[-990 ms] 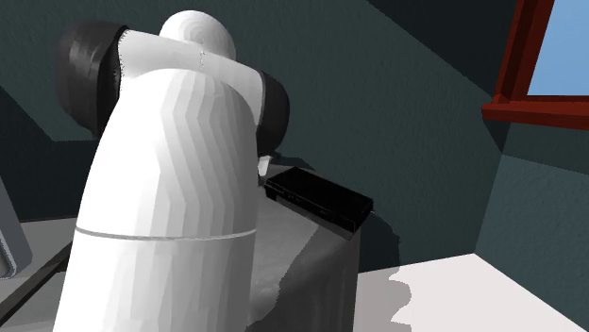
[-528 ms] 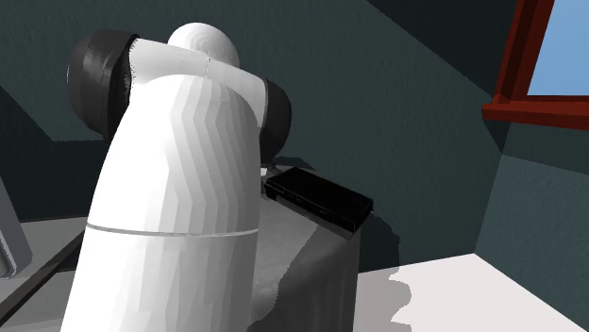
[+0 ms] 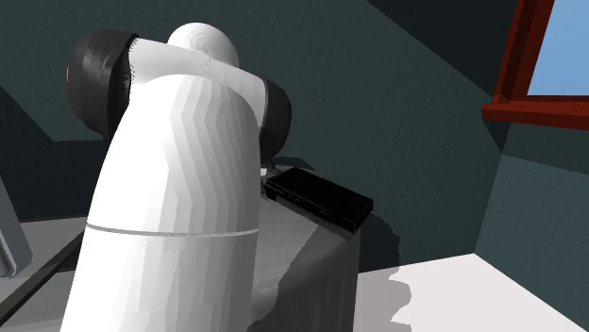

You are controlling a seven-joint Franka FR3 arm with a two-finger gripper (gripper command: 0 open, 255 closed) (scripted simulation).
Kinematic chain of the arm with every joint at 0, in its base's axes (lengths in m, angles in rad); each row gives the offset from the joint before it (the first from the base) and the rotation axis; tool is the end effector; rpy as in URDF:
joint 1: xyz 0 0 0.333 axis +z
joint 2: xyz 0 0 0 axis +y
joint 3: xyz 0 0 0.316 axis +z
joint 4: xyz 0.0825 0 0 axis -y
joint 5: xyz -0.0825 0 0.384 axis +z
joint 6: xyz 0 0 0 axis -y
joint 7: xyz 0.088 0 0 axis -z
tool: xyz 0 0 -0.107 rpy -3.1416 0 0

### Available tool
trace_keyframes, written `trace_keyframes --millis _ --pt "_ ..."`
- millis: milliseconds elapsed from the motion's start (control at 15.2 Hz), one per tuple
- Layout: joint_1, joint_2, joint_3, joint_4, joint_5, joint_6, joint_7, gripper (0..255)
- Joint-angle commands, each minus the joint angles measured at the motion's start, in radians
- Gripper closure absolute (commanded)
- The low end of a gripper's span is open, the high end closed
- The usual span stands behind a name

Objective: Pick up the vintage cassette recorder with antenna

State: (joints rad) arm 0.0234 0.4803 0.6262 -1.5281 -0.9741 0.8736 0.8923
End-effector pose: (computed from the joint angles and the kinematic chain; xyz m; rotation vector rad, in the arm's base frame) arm 0.5449 0.1923 0.4269 1.9005 -0.3282 -0.2204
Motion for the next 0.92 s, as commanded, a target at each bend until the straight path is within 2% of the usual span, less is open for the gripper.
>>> trace_keyframes --millis 0,858 --pt "0.0 0.001 0.0 0.001 0.0 -0.001 -0.002 255" --pt "0.025 -0.038 0.0 0.109 -0.06 -0.094 -0.135 255"
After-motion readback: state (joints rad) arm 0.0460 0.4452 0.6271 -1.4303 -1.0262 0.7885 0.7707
